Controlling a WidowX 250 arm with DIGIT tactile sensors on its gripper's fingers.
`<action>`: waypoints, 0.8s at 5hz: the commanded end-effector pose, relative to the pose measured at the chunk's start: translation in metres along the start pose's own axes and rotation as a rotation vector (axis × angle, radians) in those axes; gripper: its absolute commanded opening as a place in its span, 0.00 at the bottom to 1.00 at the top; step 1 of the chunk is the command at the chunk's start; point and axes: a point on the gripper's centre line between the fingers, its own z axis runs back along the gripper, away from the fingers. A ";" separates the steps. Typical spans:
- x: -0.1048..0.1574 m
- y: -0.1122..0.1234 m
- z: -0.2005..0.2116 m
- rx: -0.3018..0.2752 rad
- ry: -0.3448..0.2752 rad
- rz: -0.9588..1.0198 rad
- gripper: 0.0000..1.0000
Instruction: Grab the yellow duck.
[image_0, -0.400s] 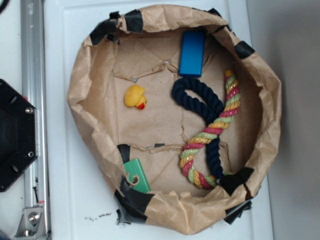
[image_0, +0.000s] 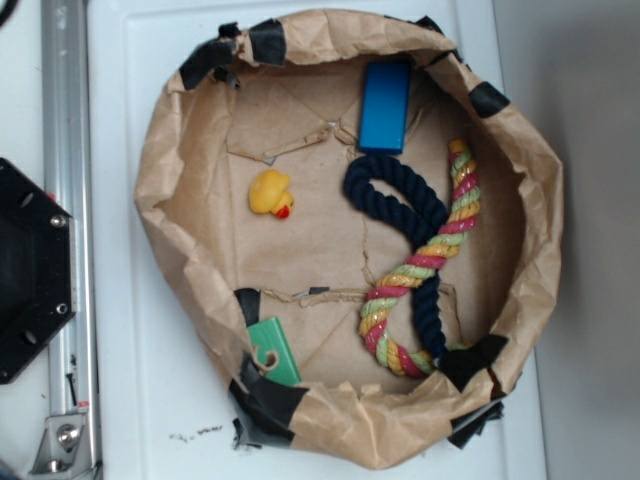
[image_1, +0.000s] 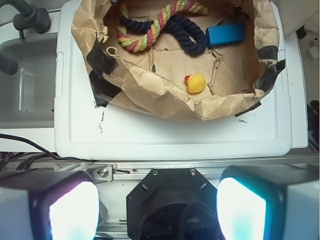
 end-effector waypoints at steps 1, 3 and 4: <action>0.096 0.050 -0.036 0.051 0.010 0.091 1.00; 0.103 0.063 -0.118 0.090 -0.011 -0.120 1.00; 0.095 0.064 -0.168 0.038 0.021 -0.239 1.00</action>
